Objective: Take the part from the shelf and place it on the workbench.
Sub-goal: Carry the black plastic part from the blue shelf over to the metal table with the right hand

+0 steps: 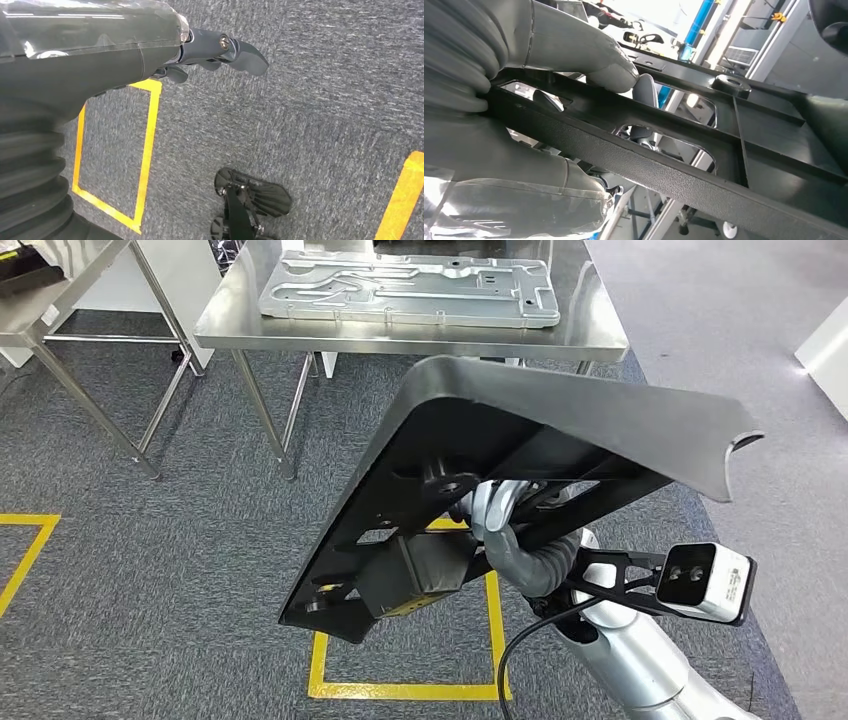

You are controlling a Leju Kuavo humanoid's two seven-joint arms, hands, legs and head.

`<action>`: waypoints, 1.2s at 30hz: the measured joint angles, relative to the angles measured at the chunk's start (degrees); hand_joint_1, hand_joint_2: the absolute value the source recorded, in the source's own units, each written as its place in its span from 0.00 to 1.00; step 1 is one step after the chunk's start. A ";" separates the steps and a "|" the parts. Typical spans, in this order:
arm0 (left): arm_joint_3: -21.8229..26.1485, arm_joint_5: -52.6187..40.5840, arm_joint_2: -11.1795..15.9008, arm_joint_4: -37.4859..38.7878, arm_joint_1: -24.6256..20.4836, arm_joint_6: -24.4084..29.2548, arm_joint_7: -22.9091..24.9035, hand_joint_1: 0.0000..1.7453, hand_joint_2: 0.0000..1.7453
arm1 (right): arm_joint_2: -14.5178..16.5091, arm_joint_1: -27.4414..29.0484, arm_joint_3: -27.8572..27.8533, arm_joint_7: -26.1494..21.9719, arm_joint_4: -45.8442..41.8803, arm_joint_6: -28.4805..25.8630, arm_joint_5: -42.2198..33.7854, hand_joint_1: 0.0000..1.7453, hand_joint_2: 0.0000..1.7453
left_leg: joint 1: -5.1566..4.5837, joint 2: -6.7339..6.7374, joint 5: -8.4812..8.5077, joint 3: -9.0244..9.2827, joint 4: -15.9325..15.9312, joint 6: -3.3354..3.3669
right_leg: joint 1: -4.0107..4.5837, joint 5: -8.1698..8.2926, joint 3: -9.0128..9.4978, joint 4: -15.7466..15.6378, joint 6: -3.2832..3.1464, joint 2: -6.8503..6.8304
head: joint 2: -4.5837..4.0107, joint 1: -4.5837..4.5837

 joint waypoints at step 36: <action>1.10 -0.52 0.57 0.00 0.55 -0.96 -0.52 0.00 1.00 | 0.26 1.88 -2.27 -1.41 0.76 2.09 0.27 0.95 1.00 | 0.04 -0.12 -0.98 1.05 -0.02 -0.30 | -0.87 1.16 -1.95 3.43 0.48 -0.78 | 0.00 0.01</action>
